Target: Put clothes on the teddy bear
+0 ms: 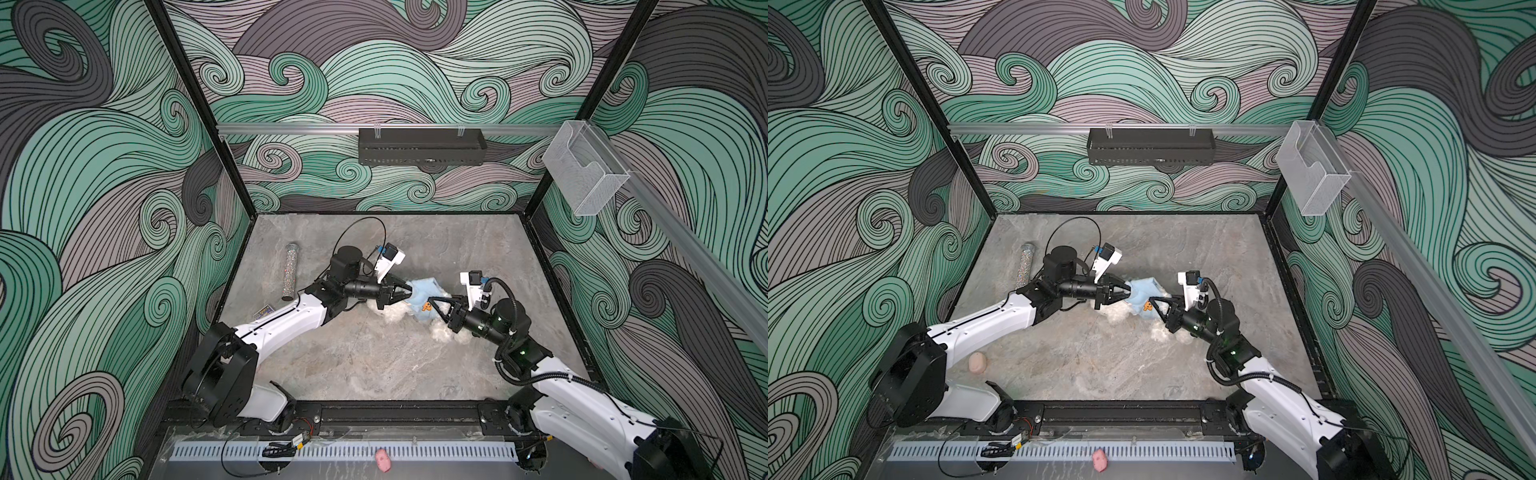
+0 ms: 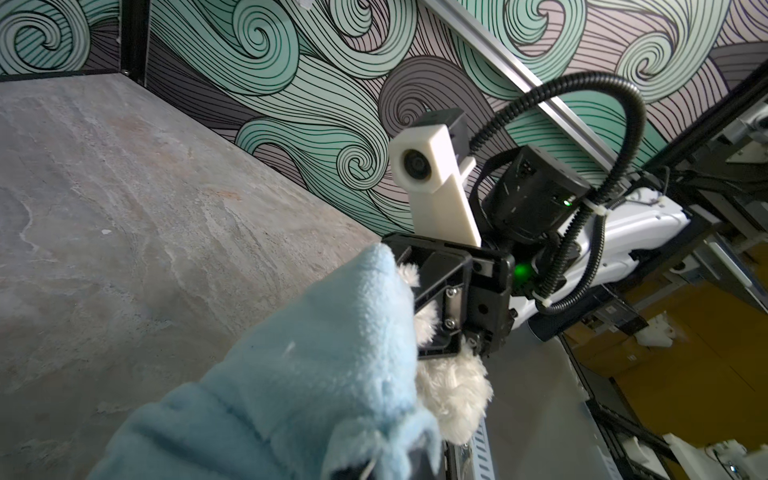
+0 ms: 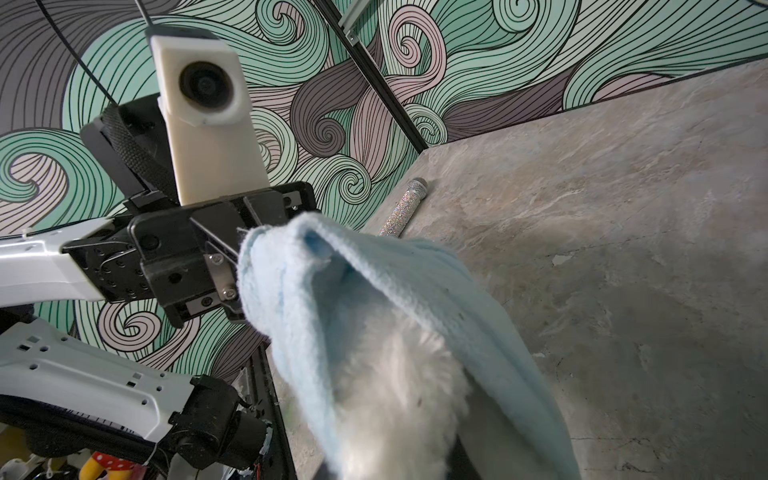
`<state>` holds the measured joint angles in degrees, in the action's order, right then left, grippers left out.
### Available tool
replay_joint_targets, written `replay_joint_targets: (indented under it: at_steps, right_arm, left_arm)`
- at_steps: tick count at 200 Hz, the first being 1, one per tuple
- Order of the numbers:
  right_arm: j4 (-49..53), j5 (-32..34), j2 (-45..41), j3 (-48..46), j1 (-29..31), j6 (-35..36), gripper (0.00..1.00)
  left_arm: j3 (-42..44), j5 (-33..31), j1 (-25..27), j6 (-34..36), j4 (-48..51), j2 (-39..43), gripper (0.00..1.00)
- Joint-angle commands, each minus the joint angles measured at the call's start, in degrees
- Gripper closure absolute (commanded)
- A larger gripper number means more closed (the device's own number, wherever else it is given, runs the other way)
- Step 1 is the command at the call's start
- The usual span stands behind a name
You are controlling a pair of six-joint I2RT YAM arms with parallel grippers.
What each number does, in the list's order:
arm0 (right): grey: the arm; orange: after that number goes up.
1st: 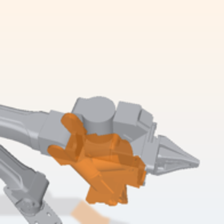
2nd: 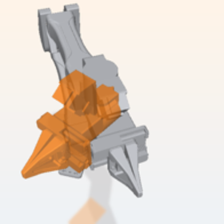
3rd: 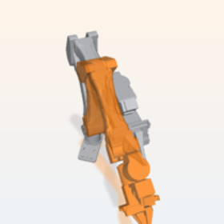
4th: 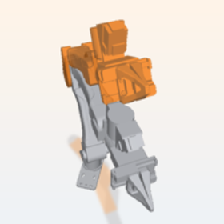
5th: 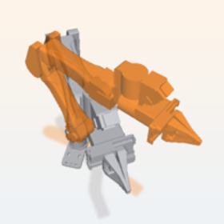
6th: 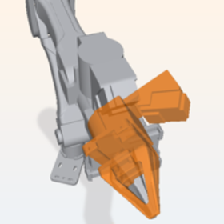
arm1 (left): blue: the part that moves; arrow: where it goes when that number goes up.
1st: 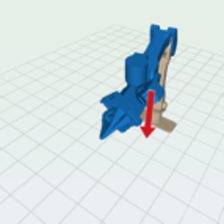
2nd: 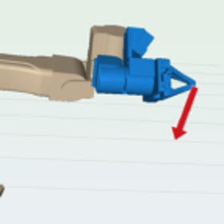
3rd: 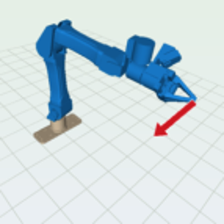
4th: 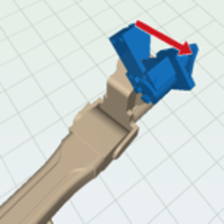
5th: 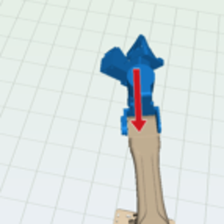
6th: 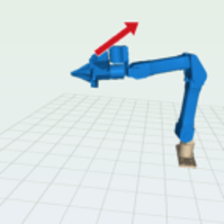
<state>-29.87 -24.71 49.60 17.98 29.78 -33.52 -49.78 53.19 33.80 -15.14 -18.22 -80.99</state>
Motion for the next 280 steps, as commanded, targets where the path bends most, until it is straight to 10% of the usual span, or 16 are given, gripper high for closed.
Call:
replay_joint_targets:
  at_steps: [1,20,54,77,99,184,228,280]
  right_arm:
    - [-3.05,8.78,0.95,2.15,-3.1,-5.44,1.0]
    - [-0.87,2.89,4.19,4.63,-5.42,-5.25,1.0]
    - [2.45,-8.13,10.07,9.93,-8.55,-2.51,1.0]
    - [4.73,-13.19,12.18,11.95,-8.73,3.18,1.0]
    - [11.78,-11.33,10.76,12.43,-7.0,12.95,0.77]
    - [23.02,-4.18,5.5,12.83,-2.8,26.59,0.31]
    - [22.93,-6.26,8.82,14.88,0.02,27.42,0.35]
    - [17.63,-6.23,16.59,16.69,1.95,24.82,0.69]
  left_arm:
    - [-2.03,10.88,-3.04,9.73,9.74,3.18,1.0]
    - [-5.63,16.01,-1.99,23.88,24.28,4.24,1.0]
    - [-15.1,3.97,0.73,49.59,56.8,1.5,1.0]
    - [-14.27,-4.16,-0.13,37.71,45.24,3.02,1.0]
    - [-8.63,-12.93,-0.56,29.05,30.2,5.07,1.0]
    - [-11.55,-9.85,0.17,32.33,35.15,-3.58,1.0]
    - [-11.74,-10.08,0.81,32.36,35.61,-4.65,1.0]
    - [-11.67,-9.94,1.62,32.71,36.32,-5.1,1.0]
